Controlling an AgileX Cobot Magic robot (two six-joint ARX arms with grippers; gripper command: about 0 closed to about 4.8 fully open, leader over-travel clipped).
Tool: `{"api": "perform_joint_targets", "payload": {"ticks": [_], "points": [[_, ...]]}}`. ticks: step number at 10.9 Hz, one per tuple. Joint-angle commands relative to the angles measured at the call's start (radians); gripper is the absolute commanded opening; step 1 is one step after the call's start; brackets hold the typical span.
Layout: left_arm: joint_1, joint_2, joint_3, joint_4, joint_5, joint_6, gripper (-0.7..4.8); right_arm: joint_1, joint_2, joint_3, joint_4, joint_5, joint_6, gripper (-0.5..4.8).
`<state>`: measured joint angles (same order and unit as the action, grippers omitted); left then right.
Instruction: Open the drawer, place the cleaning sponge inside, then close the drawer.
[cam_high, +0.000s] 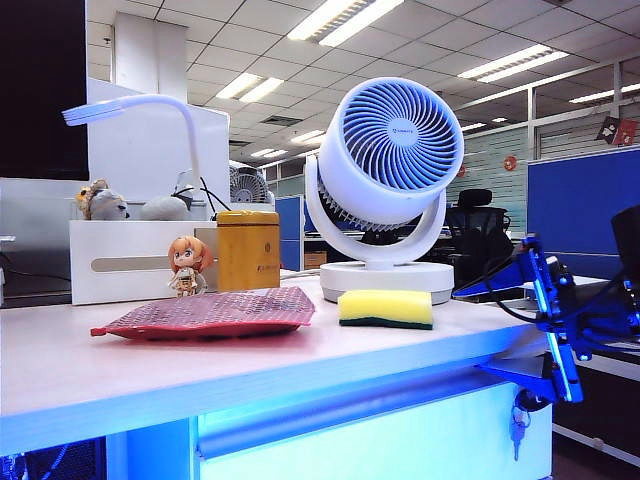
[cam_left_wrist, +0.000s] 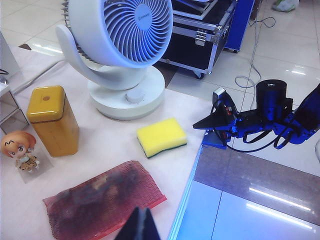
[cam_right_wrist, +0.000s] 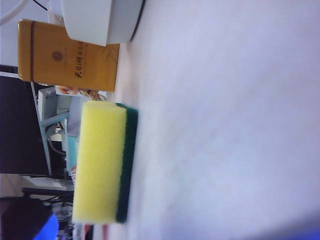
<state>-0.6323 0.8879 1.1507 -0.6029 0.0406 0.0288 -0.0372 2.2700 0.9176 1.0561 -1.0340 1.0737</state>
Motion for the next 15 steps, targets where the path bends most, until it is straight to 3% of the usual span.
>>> {"api": "perform_joint_targets", "payload": {"ticks": [1, 3, 10, 15], "points": [[-0.001, -0.002, 0.005, -0.01, -0.003, -0.002, -0.05, -0.034, -0.028, -0.089, 0.187, -0.084, 0.061, 4.79], [-0.001, -0.002, 0.005, -0.009, -0.003, -0.002, -0.05, -0.082, -0.028, -0.208, 0.346, -0.084, 0.116, 4.79], [-0.001, -0.002, 0.005, -0.013, -0.003, 0.0, -0.05, -0.272, -0.091, -0.407, 0.355, -0.093, 0.047, 4.79], [-0.001, -0.002, 0.005, -0.026, -0.003, 0.0, -0.05, -0.548, -0.091, -0.403, 0.339, 0.015, 0.056, 4.79]]}}
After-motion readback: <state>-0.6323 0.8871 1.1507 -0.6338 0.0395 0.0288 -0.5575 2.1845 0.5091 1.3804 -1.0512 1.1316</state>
